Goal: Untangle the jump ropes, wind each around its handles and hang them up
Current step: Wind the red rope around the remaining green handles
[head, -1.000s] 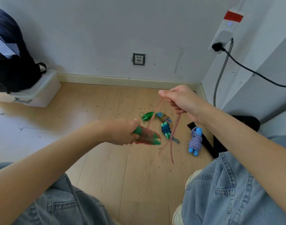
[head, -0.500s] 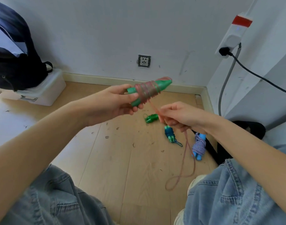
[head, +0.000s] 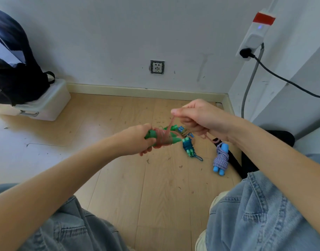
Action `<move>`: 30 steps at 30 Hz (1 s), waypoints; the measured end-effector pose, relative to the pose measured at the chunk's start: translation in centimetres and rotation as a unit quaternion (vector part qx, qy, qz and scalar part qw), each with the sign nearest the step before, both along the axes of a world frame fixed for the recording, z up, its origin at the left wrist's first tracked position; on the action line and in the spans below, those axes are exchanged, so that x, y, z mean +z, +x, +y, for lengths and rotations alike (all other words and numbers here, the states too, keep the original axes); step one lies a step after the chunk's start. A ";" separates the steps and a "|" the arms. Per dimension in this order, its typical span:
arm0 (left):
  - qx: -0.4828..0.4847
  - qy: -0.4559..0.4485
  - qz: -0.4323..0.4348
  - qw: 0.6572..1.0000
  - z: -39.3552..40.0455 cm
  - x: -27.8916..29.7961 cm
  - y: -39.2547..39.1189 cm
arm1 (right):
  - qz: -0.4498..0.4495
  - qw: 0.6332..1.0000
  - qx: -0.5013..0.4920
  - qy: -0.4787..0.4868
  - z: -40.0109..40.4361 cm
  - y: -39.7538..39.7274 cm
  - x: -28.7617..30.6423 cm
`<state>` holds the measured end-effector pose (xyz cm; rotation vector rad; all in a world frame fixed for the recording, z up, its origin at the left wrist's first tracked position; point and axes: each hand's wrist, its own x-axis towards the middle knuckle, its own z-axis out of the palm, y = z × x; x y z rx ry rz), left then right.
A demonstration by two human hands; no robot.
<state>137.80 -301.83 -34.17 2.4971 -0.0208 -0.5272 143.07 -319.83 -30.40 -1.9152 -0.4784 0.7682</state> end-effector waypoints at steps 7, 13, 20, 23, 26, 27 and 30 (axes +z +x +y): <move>-0.180 -0.150 0.100 0.967 -0.2 4.0 -1.2 | -0.110 0.988 -0.056 -0.090 0.0 0.2 -0.4; -0.180 -0.348 0.170 0.904 2.1 5.4 -1.4 | -0.033 0.995 0.021 -0.086 0.4 -0.2 -0.8; 0.103 -0.508 0.057 0.853 4.2 4.8 0.9 | 0.002 1.000 -0.007 0.007 -0.3 -0.3 -0.3; 0.194 -0.476 0.019 0.857 4.1 3.6 1.5 | -0.061 0.996 0.061 -0.028 0.1 -1.0 0.0; 0.281 -0.419 -0.020 0.863 5.0 2.8 2.1 | -0.127 0.983 0.114 -0.064 0.4 -1.6 0.2; 0.270 -0.351 -0.031 0.896 5.1 2.6 2.0 | -0.144 0.983 0.110 -0.039 0.6 -1.6 0.5; 0.150 -0.135 -0.024 0.979 3.8 2.0 1.1 | -0.173 0.982 0.058 0.039 0.4 -0.9 1.2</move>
